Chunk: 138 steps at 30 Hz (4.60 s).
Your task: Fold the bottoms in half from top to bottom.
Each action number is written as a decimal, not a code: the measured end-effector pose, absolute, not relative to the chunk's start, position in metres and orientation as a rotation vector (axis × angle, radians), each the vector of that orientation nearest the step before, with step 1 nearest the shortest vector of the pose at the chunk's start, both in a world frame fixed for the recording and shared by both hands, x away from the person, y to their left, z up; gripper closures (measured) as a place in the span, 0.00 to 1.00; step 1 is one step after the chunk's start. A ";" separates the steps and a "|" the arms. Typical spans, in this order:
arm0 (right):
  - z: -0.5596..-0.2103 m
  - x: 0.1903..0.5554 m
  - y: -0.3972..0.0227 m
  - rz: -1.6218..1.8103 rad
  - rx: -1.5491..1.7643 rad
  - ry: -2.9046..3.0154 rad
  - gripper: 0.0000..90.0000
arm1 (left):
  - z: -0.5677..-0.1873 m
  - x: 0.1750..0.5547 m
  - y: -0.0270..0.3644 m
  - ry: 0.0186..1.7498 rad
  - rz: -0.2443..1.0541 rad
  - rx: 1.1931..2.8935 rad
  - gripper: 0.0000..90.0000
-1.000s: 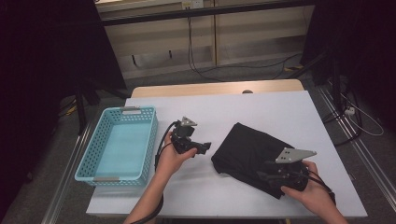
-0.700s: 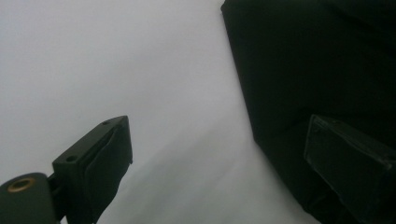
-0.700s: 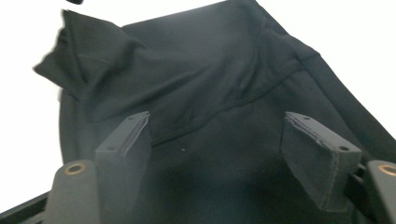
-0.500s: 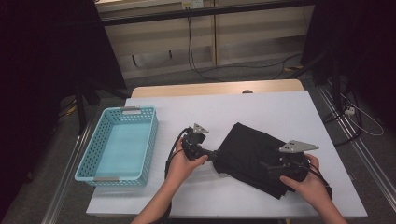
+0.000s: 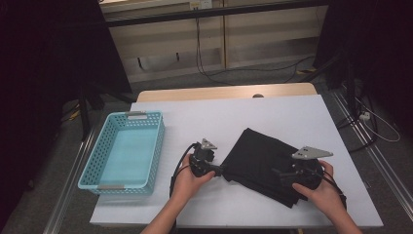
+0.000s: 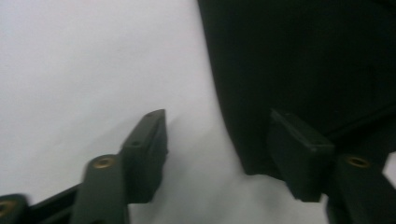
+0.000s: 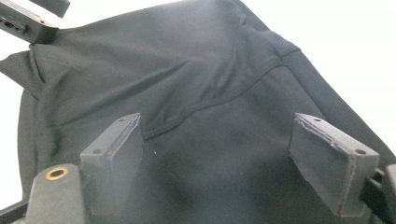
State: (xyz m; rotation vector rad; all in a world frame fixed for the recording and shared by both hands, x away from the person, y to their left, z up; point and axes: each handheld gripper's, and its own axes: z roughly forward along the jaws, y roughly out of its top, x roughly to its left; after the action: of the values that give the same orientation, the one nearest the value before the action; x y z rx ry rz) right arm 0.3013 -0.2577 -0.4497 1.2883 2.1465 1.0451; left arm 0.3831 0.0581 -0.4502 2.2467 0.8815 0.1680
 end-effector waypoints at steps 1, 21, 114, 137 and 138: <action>-0.450 0.301 -0.258 1.043 1.289 2.147 0.20 | -0.451 0.383 0.057 0.887 0.160 2.244 0.50; -0.446 0.297 -0.260 1.057 1.286 2.114 0.20 | -0.448 0.386 0.053 0.949 -0.031 2.229 0.92; -0.440 0.305 -0.241 1.164 1.260 2.064 0.19 | -0.409 0.498 0.103 1.226 0.054 2.244 0.92; -0.463 0.329 -0.207 1.058 1.364 2.187 0.55 | -0.404 0.475 0.100 1.191 0.206 2.218 0.20; -0.464 0.329 -0.208 1.077 1.369 2.199 0.61 | -0.404 0.473 0.100 1.178 0.201 2.221 0.20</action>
State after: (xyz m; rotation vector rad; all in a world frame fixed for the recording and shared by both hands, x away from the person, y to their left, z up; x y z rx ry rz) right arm 0.3291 -0.2078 -0.4636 1.3692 2.1993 1.0771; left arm 0.4730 0.0996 -0.4042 2.2208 1.1776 0.2006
